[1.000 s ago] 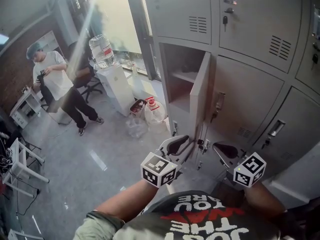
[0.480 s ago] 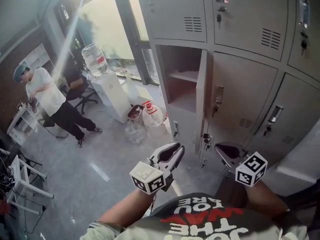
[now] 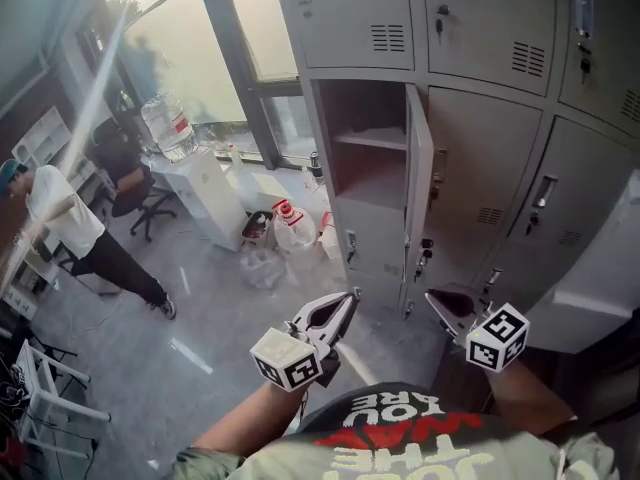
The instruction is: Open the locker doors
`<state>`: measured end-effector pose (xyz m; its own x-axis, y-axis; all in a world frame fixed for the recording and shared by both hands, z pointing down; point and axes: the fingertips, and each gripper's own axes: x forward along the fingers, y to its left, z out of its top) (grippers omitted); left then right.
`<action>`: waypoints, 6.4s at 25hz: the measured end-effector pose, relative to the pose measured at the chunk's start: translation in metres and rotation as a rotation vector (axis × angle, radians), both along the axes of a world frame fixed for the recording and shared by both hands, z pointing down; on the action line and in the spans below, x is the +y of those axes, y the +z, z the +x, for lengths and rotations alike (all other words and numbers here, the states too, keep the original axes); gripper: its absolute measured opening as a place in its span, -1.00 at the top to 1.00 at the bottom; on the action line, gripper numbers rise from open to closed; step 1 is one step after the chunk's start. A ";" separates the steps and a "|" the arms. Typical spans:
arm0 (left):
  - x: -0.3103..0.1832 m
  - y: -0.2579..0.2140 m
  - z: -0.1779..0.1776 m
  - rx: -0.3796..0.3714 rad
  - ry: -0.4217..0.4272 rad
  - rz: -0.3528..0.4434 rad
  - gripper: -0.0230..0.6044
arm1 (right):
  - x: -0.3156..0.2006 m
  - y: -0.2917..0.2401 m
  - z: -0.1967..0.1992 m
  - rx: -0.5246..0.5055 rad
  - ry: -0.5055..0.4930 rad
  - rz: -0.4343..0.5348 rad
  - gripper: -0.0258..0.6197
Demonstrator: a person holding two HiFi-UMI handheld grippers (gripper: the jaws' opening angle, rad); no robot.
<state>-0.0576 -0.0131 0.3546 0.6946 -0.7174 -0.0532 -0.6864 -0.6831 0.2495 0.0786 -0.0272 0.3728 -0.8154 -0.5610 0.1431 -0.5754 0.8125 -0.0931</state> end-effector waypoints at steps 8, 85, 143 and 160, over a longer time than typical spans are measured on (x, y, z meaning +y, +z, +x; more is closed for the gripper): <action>0.020 0.001 -0.016 0.024 0.066 -0.008 0.91 | 0.021 -0.001 -0.022 0.019 0.002 0.014 0.82; -0.451 0.429 -0.084 -0.513 -0.292 -0.443 0.30 | -0.201 0.402 -0.136 0.240 0.172 -0.489 0.82; -0.285 0.437 -0.083 -0.717 -0.018 -0.425 0.58 | -0.127 0.388 -0.115 0.267 0.160 -0.497 0.82; -0.219 0.439 -0.055 -0.810 0.206 -0.423 0.58 | -0.100 0.372 -0.084 0.210 0.426 -0.471 0.82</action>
<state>-0.1122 -0.2319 0.7935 0.5213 -0.4251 0.7400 -0.6354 -0.7722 0.0041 -0.0055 -0.1275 0.7449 -0.4648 -0.6665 0.5828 -0.8814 0.4108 -0.2332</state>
